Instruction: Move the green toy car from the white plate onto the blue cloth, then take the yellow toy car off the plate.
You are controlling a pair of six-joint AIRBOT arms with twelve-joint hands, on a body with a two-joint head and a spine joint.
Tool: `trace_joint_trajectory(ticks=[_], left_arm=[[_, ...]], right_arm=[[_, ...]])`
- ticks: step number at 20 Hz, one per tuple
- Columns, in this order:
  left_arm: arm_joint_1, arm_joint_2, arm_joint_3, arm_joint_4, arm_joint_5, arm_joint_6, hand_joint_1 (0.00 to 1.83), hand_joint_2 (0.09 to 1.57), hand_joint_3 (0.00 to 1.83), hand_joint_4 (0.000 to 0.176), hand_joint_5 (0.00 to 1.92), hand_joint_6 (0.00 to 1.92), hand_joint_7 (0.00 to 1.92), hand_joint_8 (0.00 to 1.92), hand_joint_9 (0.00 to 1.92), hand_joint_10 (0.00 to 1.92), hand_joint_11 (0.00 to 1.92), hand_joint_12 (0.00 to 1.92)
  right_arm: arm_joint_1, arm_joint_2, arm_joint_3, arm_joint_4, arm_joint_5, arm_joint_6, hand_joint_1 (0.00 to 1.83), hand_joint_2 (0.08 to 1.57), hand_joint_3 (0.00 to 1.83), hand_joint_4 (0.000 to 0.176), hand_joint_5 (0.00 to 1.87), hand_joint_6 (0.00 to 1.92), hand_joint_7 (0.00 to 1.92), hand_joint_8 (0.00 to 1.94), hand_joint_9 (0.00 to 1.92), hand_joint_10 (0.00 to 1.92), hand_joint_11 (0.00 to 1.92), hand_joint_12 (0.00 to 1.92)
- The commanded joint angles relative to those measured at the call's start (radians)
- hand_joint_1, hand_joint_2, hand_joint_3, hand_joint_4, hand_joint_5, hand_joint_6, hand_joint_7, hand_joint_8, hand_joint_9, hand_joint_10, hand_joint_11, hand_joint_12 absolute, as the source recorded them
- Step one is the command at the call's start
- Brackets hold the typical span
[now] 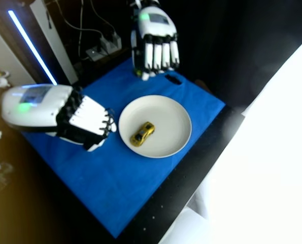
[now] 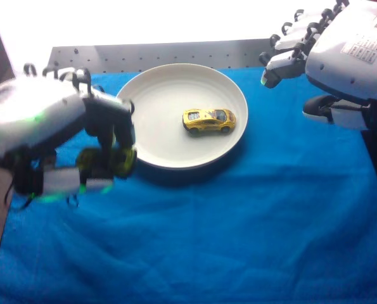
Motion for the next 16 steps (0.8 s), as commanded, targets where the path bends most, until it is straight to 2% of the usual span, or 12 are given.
trace_joint_trajectory(ticks=[1,2,4,6,7,8,9,10,11,13,15,16], left_arm=[[0.007,0.007,-0.008,0.000,-0.147,-0.002,1.19,1.17,0.00,0.007,0.88,1.05,0.88,1.27,0.36,1.48,0.01,1.92],[0.033,0.011,-0.020,-0.007,-0.156,-0.009,1.18,1.18,0.00,0.014,0.89,1.05,0.83,1.33,0.26,1.51,0.00,1.92],[0.083,0.010,-0.026,-0.022,-0.166,-0.048,1.20,1.17,0.00,0.000,0.95,0.91,0.82,1.39,0.24,1.51,0.00,1.92],[0.127,0.004,-0.027,-0.037,-0.182,-0.090,1.18,1.18,0.00,0.000,0.90,1.02,0.80,1.38,0.26,1.46,0.04,1.85],[0.154,0.000,-0.029,-0.056,-0.195,-0.098,1.17,1.19,0.00,0.022,0.88,1.08,0.79,1.36,0.29,1.41,0.09,1.80],[0.163,-0.001,-0.031,-0.062,-0.198,-0.098,1.01,1.17,0.00,0.145,0.86,1.14,0.68,1.01,0.32,1.29,0.12,1.72],[0.173,-0.003,-0.032,-0.071,-0.201,-0.099,0.97,1.16,0.00,0.170,0.86,1.15,0.68,0.76,0.36,1.18,0.14,1.67],[0.178,-0.005,-0.032,-0.077,-0.201,-0.099,0.87,1.06,0.00,0.126,0.71,0.68,0.61,0.50,0.35,0.90,0.08,1.54],[0.182,-0.007,-0.032,-0.083,-0.201,-0.099,0.85,1.04,0.00,0.101,0.70,0.43,0.62,0.29,0.40,0.68,0.09,1.42],[0.185,-0.008,-0.031,-0.088,-0.203,-0.099,0.80,1.03,0.00,0.103,0.69,0.14,0.60,0.04,0.46,0.28,0.02,1.28],[0.188,-0.008,-0.031,-0.096,-0.216,-0.099,0.80,0.99,0.00,0.115,0.65,0.04,0.55,0.00,0.46,0.14,0.00,1.23],[0.190,-0.007,-0.031,-0.099,-0.229,-0.099,0.76,0.98,0.00,0.099,0.63,0.02,0.54,0.00,0.44,0.11,0.00,1.20]], right_arm=[[0.007,0.000,-0.001,0.009,0.119,-0.005,1.24,1.05,0.00,0.000,0.75,0.44,0.65,0.98,0.58,1.27,0.53,1.71],[0.007,0.000,-0.001,0.009,0.119,-0.005,1.23,1.06,0.00,0.000,0.75,0.44,0.63,0.97,0.57,1.27,0.52,1.70],[0.007,0.000,-0.001,0.009,0.119,-0.005,1.27,1.04,0.00,0.000,0.75,0.47,0.64,0.95,0.57,1.28,0.48,1.73],[0.007,0.000,-0.001,0.011,0.119,-0.005,1.27,1.04,0.00,0.000,0.73,0.52,0.64,0.95,0.56,1.28,0.45,1.73],[0.007,0.000,-0.001,0.013,0.118,-0.005,1.26,1.04,0.00,0.000,0.72,0.53,0.64,0.94,0.56,1.27,0.47,1.71],[0.007,0.000,-0.001,0.013,0.118,-0.005,1.25,1.05,0.00,0.000,0.71,0.54,0.62,0.93,0.55,1.26,0.46,1.72],[0.007,0.000,-0.001,0.014,0.118,-0.005,1.25,1.04,0.00,0.000,0.72,0.55,0.63,0.92,0.56,1.25,0.48,1.70],[0.007,0.000,-0.002,0.014,0.118,-0.005,1.28,1.03,0.00,0.000,0.71,0.58,0.64,0.92,0.57,1.24,0.48,1.69],[0.007,0.000,-0.002,0.015,0.119,-0.005,1.28,1.03,0.00,0.000,0.70,0.59,0.64,0.92,0.56,1.23,0.46,1.68],[0.007,0.000,-0.002,0.015,0.119,-0.005,1.31,1.02,0.00,0.000,0.69,0.66,0.65,0.97,0.57,1.27,0.50,1.71],[0.007,0.000,-0.002,0.015,0.119,-0.005,1.28,1.02,0.00,0.000,0.69,0.67,0.66,0.97,0.59,1.27,0.52,1.69],[0.007,0.000,-0.001,0.015,0.119,-0.005,1.26,1.02,0.00,0.000,0.68,0.68,0.67,0.98,0.62,1.27,0.55,1.69]])
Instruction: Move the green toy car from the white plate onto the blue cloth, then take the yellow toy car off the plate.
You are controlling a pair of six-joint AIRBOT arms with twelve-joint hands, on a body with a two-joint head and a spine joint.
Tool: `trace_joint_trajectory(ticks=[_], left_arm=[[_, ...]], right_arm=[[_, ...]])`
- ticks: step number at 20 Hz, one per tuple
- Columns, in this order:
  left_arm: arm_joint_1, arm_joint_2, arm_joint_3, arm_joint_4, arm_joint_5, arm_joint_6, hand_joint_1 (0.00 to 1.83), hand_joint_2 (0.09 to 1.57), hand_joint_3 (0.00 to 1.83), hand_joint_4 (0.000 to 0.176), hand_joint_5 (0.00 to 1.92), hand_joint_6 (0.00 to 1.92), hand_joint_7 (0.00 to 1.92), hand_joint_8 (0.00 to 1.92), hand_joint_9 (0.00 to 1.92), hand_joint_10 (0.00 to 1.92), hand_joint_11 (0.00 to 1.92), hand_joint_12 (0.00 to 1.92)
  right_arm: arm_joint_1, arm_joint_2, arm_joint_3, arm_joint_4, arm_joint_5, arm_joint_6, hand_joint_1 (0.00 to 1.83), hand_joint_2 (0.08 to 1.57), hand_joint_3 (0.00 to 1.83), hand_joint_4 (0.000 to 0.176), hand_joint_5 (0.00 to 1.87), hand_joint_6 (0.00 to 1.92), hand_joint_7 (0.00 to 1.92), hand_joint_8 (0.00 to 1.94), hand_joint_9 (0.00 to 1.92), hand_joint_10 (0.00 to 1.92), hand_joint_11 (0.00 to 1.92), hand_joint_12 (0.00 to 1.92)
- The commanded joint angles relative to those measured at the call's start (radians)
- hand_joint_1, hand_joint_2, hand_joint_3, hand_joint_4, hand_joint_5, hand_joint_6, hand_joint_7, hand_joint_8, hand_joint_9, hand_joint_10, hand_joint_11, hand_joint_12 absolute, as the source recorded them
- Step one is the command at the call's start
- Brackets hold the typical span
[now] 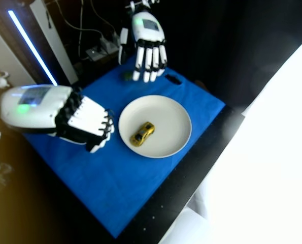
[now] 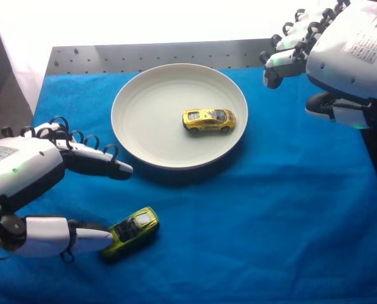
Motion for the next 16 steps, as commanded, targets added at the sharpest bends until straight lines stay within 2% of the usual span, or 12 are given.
trace_joint_trajectory(ticks=[1,3,5,6,7,8,9,10,12,13,15,16], left_arm=[[-0.003,-0.004,0.001,0.005,-0.141,-0.004,0.72,0.97,0.00,0.106,0.62,0.01,0.53,0.00,0.44,0.10,0.00,1.19],[0.012,-0.003,0.001,-0.025,-0.193,-0.004,0.67,0.97,0.00,0.120,0.58,0.00,0.48,0.00,0.42,0.09,0.00,1.20],[0.031,-0.006,0.003,-0.069,-0.251,0.007,0.55,0.97,0.00,0.125,0.49,0.00,0.42,0.00,0.38,0.06,0.00,1.09],[0.034,-0.011,0.001,-0.095,-0.274,0.038,0.49,0.99,0.00,0.139,0.42,0.00,0.38,0.00,0.35,0.04,0.00,1.00],[0.034,-0.015,0.000,-0.116,-0.288,0.067,0.47,0.98,0.00,0.139,0.40,0.00,0.36,0.00,0.33,0.03,0.00,0.94],[0.034,-0.023,-0.001,-0.141,-0.304,0.096,0.46,0.98,0.00,0.156,0.36,0.00,0.33,0.00,0.31,0.01,0.00,0.96],[0.034,-0.028,0.000,-0.155,-0.320,0.106,0.47,0.98,0.00,0.157,0.34,0.00,0.31,0.00,0.30,0.01,0.00,0.98],[0.034,-0.034,0.003,-0.166,-0.332,0.109,0.48,0.99,0.00,0.139,0.32,0.00,0.29,0.00,0.30,0.00,0.00,1.02],[0.034,-0.046,0.010,-0.176,-0.346,0.109,0.53,0.99,0.00,0.143,0.33,0.00,0.25,0.00,0.28,0.00,0.00,1.05],[0.034,-0.053,0.017,-0.178,-0.345,0.109,0.54,0.99,0.00,0.135,0.33,0.00,0.23,0.00,0.26,0.00,0.00,1.03],[0.034,-0.058,0.021,-0.178,-0.345,0.109,0.56,1.00,0.00,0.146,0.32,0.00,0.25,0.00,0.27,0.00,0.00,1.11],[0.034,-0.062,0.022,-0.178,-0.345,0.109,0.58,1.00,0.00,0.143,0.33,0.00,0.28,0.01,0.30,0.01,0.00,1.17]], right_arm=[[0.008,0.000,-0.001,0.006,0.119,-0.004,1.25,1.03,0.00,0.000,0.67,0.69,0.66,0.98,0.61,1.26,0.53,1.68],[0.008,0.000,0.001,0.008,0.119,-0.004,1.20,1.04,0.01,0.000,0.63,0.68,0.64,0.96,0.60,1.25,0.52,1.67],[0.010,-0.003,0.009,0.014,0.119,-0.004,1.15,1.06,0.01,0.000,0.57,0.68,0.58,0.83,0.53,1.17,0.45,1.63],[0.015,-0.012,0.015,0.020,0.119,-0.004,1.13,1.06,0.00,0.000,0.55,0.63,0.58,0.72,0.51,1.13,0.40,1.64],[0.020,-0.020,0.020,0.023,0.119,-0.004,1.12,1.05,0.00,0.000,0.56,0.57,0.58,0.64,0.47,1.09,0.33,1.64],[0.028,-0.035,0.030,0.030,0.119,-0.004,1.12,1.05,0.00,0.000,0.56,0.49,0.58,0.57,0.44,1.01,0.24,1.65],[0.037,-0.051,0.040,0.035,0.120,-0.004,1.10,1.06,0.00,0.000,0.55,0.40,0.57,0.51,0.41,0.99,0.18,1.67],[0.040,-0.070,0.052,0.042,0.120,-0.004,1.07,1.05,0.00,0.000,0.57,0.38,0.60,0.46,0.43,0.96,0.22,1.64],[0.040,-0.110,0.076,0.055,0.120,-0.004,1.07,1.04,0.00,0.000,0.59,0.34,0.64,0.39,0.46,0.92,0.24,1.62],[0.041,-0.130,0.088,0.061,0.120,-0.004,1.09,1.03,0.00,0.000,0.59,0.32,0.65,0.38,0.45,0.94,0.24,1.65],[0.043,-0.150,0.101,0.070,0.120,-0.004,1.13,1.03,0.00,0.000,0.61,0.28,0.61,0.38,0.39,1.05,0.24,1.71],[0.046,-0.165,0.111,0.078,0.120,-0.004,1.11,1.02,0.00,0.000,0.63,0.26,0.61,0.40,0.37,1.10,0.24,1.74]])
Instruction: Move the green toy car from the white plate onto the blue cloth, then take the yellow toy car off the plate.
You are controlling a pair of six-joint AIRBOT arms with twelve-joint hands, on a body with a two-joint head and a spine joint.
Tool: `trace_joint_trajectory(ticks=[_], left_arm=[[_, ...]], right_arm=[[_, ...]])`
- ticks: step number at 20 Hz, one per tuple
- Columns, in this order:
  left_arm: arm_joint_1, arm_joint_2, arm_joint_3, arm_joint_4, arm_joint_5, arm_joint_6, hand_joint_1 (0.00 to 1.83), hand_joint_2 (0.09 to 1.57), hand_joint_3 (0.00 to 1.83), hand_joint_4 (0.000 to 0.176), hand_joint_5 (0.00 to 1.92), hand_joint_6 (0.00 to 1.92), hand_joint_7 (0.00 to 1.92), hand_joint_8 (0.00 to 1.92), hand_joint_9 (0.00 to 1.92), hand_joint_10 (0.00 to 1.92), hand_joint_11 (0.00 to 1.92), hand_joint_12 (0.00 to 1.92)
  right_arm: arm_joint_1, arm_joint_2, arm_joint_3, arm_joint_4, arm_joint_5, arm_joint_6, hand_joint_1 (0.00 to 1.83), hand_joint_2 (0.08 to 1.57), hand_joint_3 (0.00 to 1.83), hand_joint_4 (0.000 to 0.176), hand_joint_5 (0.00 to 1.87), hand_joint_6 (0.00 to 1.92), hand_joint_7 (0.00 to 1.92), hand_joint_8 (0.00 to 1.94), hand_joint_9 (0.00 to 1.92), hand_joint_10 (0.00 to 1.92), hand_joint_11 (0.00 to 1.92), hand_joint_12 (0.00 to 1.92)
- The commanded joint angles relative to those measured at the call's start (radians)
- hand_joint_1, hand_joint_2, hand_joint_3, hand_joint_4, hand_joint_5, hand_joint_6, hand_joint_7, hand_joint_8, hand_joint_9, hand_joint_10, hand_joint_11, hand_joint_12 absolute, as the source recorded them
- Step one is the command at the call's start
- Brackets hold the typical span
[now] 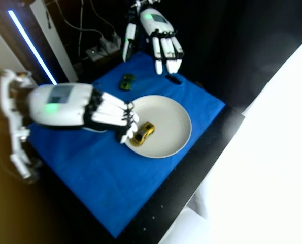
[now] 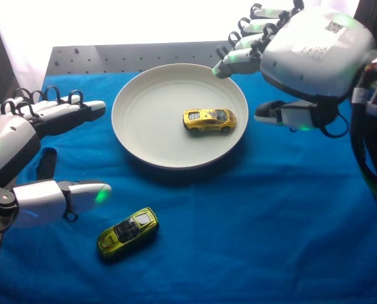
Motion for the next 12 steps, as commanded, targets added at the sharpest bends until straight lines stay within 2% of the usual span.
trace_joint_trajectory(ticks=[1,2,3,4,5,6,7,8,9,10,11,12], left_arm=[[-0.008,-0.009,0.006,0.026,-0.122,-0.001,0.57,1.00,0.00,0.141,0.33,0.00,0.30,0.01,0.31,0.01,0.00,1.18],[-0.008,-0.010,0.007,0.026,-0.123,-0.001,0.58,1.00,0.00,0.145,0.36,0.01,0.32,0.01,0.32,0.01,0.00,1.20],[-0.009,-0.011,0.007,0.026,-0.122,-0.001,0.58,1.00,0.00,0.142,0.39,0.01,0.34,0.01,0.34,0.02,0.00,1.23],[-0.009,-0.011,0.008,0.026,-0.121,-0.001,0.58,0.99,0.00,0.149,0.40,0.02,0.34,0.01,0.34,0.02,0.00,1.24],[-0.009,-0.011,0.008,0.026,-0.120,-0.001,0.58,1.00,0.00,0.145,0.41,0.02,0.35,0.01,0.35,0.01,0.00,1.24],[-0.009,-0.013,0.009,0.026,-0.118,-0.001,0.58,1.00,0.00,0.156,0.42,0.02,0.36,0.01,0.34,0.01,0.00,1.22],[-0.009,-0.014,0.010,0.026,-0.118,-0.001,0.58,1.00,0.00,0.152,0.43,0.02,0.36,0.01,0.34,0.01,0.00,1.22],[-0.009,-0.016,0.011,0.025,-0.117,-0.001,0.58,1.00,0.00,0.150,0.44,0.02,0.37,0.01,0.35,0.01,0.00,1.21],[-0.009,-0.016,0.011,0.025,-0.118,-0.001,0.57,1.00,0.00,0.148,0.45,0.02,0.37,0.01,0.35,0.01,0.00,1.21],[-0.009,-0.016,0.011,0.024,-0.119,-0.001,0.57,1.00,0.00,0.154,0.46,0.02,0.38,0.01,0.36,0.01,0.00,1.24],[-0.009,-0.016,0.010,0.024,-0.120,-0.001,0.59,1.01,0.00,0.136,0.47,0.02,0.39,0.01,0.37,0.02,0.00,1.28],[-0.009,-0.016,0.010,0.024,-0.120,-0.002,0.58,1.01,0.00,0.137,0.49,0.02,0.41,0.02,0.39,0.02,0.02,1.30]], right_arm=[[0.021,-0.007,0.007,0.010,0.123,-0.004,1.10,1.02,0.00,0.000,0.64,0.23,0.61,0.42,0.37,1.13,0.23,1.75],[0.021,-0.020,0.017,0.016,0.122,-0.004,1.06,1.01,0.00,0.000,0.67,0.20,0.61,0.47,0.39,1.13,0.24,1.72],[0.021,-0.032,0.026,0.023,0.121,-0.004,1.05,1.00,0.00,0.000,0.69,0.17,0.61,0.55,0.41,1.15,0.25,1.72],[0.021,-0.045,0.036,0.031,0.121,-0.004,1.03,0.99,0.00,0.000,0.70,0.15,0.59,0.64,0.42,1.19,0.27,1.73],[0.022,-0.057,0.047,0.042,0.120,-0.004,1.02,0.98,0.00,0.000,0.70,0.14,0.57,0.71,0.42,1.21,0.27,1.75],[0.024,-0.071,0.060,0.058,0.118,-0.004,1.01,0.97,0.00,0.000,0.71,0.14,0.56,0.80,0.45,1.25,0.32,1.76],[0.025,-0.079,0.069,0.067,0.115,-0.004,0.99,0.98,0.00,0.000,0.71,0.14,0.56,0.84,0.48,1.26,0.34,1.78],[0.029,-0.095,0.081,0.074,0.109,-0.004,1.00,0.98,0.00,0.000,0.71,0.14,0.57,1.03,0.56,1.43,0.48,1.87],[0.040,-0.110,0.095,0.075,0.094,-0.004,0.99,0.97,0.00,0.000,0.71,0.15,0.56,1.10,0.58,1.47,0.52,1.88],[0.050,-0.122,0.104,0.075,0.081,-0.004,1.00,0.96,0.00,0.000,0.71,0.13,0.51,0.95,0.51,1.33,0.46,1.79],[0.059,-0.134,0.113,0.075,0.072,-0.004,1.02,0.95,0.00,0.000,0.72,0.12,0.51,0.87,0.48,1.27,0.41,1.75],[0.064,-0.142,0.120,0.076,0.067,-0.004,1.04,0.94,0.00,0.000,0.71,0.09,0.56,0.88,0.53,1.33,0.47,1.78]])
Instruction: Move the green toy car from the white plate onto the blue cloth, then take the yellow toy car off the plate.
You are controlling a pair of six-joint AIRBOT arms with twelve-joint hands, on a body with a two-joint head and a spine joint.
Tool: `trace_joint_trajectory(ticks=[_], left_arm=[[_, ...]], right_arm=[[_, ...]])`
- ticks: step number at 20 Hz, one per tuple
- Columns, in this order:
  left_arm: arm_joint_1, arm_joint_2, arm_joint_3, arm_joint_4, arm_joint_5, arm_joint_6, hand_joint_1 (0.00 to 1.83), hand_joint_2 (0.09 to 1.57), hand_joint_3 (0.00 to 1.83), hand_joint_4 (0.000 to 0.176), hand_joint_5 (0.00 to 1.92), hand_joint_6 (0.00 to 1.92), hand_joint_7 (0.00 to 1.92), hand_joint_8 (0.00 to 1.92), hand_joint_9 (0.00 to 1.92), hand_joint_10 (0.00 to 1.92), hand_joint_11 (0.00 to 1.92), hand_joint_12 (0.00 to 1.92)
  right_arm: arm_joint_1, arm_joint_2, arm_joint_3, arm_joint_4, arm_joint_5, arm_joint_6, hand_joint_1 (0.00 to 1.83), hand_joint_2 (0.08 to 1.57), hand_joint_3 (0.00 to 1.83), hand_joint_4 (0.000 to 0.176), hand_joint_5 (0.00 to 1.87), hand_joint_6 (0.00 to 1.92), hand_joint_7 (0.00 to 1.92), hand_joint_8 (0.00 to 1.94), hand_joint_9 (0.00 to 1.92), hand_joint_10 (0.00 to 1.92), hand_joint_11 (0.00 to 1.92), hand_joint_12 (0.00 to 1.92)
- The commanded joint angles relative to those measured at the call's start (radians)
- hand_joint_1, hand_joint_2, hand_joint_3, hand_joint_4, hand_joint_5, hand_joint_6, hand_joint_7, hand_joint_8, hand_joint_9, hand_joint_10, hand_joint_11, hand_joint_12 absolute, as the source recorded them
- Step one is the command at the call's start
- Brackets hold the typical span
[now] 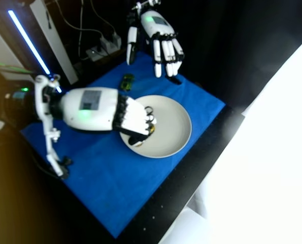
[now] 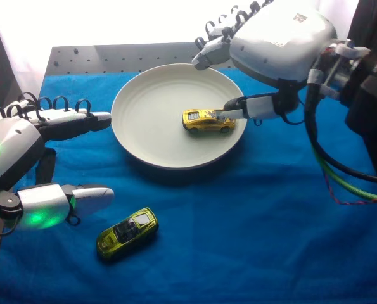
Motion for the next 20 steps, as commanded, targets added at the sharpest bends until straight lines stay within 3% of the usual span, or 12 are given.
trace_joint_trajectory(ticks=[1,3,4,6,7,8,9,12,14,17,19,20], left_arm=[[-0.009,-0.005,0.005,0.021,-0.122,-0.001,0.58,1.01,0.00,0.132,0.49,0.02,0.41,0.01,0.39,0.02,0.03,1.31],[-0.010,-0.007,0.005,0.021,-0.122,-0.001,0.60,1.01,0.00,0.120,0.51,0.02,0.42,0.01,0.41,0.02,0.04,1.34],[-0.010,-0.007,0.005,0.021,-0.123,-0.001,0.61,1.01,0.00,0.116,0.51,0.02,0.42,0.01,0.42,0.02,0.04,1.35],[-0.010,-0.007,0.004,0.021,-0.126,-0.001,0.63,1.01,0.00,0.119,0.50,0.01,0.39,0.00,0.40,0.01,0.01,1.38],[-0.010,-0.007,0.004,0.021,-0.126,-0.001,0.63,1.00,0.00,0.136,0.50,0.00,0.38,0.00,0.39,0.01,0.00,1.38],[-0.010,-0.007,0.003,0.021,-0.127,-0.001,0.64,1.00,0.00,0.124,0.50,0.00,0.37,0.00,0.39,0.01,0.00,1.39],[-0.010,-0.007,0.003,0.020,-0.128,-0.001,0.63,1.00,0.00,0.127,0.50,0.00,0.37,0.00,0.39,0.01,0.00,1.39],[-0.010,-0.008,0.003,0.019,-0.129,-0.001,0.62,0.99,0.00,0.133,0.50,0.00,0.36,0.00,0.39,0.01,0.02,1.37],[-0.010,-0.008,0.003,0.017,-0.130,-0.002,0.63,1.00,0.00,0.120,0.51,0.00,0.37,0.00,0.40,0.01,0.03,1.37],[-0.010,-0.009,0.002,0.017,-0.131,-0.002,0.65,0.99,0.00,0.130,0.51,0.01,0.37,0.00,0.39,0.00,0.00,1.35],[-0.010,-0.009,0.002,0.017,-0.133,-0.002,0.65,0.99,0.00,0.138,0.51,0.01,0.37,0.00,0.40,0.01,0.02,1.36],[-0.010,-0.009,0.002,0.017,-0.134,-0.002,0.65,1.00,0.00,0.133,0.51,0.00,0.38,0.00,0.40,0.01,0.03,1.36]], right_arm=[[0.023,-0.008,0.005,0.002,0.099,-0.003,1.08,0.93,0.00,0.000,0.71,0.05,0.71,1.52,0.80,1.80,0.86,1.89],[0.027,-0.027,0.027,0.012,0.078,-0.003,1.09,0.95,0.00,0.000,0.75,0.04,0.72,1.35,0.79,1.63,0.78,1.92],[0.027,-0.032,0.032,0.015,0.073,-0.003,1.08,0.95,0.00,0.000,0.76,0.03,0.67,1.06,0.67,1.36,0.57,1.79],[0.027,-0.041,0.042,0.017,0.055,-0.003,1.07,0.93,0.00,0.000,0.79,0.03,0.70,0.70,0.66,1.01,0.46,1.59],[0.027,-0.044,0.045,0.017,0.049,-0.004,1.09,0.93,0.00,0.000,0.81,0.03,0.77,0.67,0.72,1.00,0.52,1.57],[0.027,-0.049,0.050,0.017,0.042,-0.004,1.08,0.93,0.00,0.000,0.79,0.01,0.77,0.58,0.72,0.92,0.48,1.56],[0.027,-0.055,0.055,0.018,0.036,-0.004,1.08,0.93,0.00,0.000,0.79,0.01,0.81,0.52,0.75,0.87,0.50,1.53],[0.027,-0.077,0.076,0.022,0.017,-0.004,1.07,0.94,0.00,0.000,0.78,0.00,0.75,0.40,0.62,0.92,0.40,1.58],[0.027,-0.090,0.085,0.025,0.013,-0.004,1.05,0.95,0.00,0.000,0.77,0.00,0.74,0.42,0.58,1.00,0.38,1.64],[0.027,-0.103,0.091,0.025,0.009,-0.004,1.00,0.97,0.00,0.000,0.76,0.00,0.74,0.19,0.56,0.70,0.28,1.55],[0.027,-0.109,0.095,0.025,0.004,-0.004,1.00,0.96,0.00,0.000,0.78,0.01,0.80,0.12,0.58,0.78,0.31,1.62],[0.027,-0.111,0.097,0.025,0.002,-0.004,1.00,0.97,0.00,0.000,0.74,0.00,0.77,0.08,0.55,0.73,0.28,1.59]])
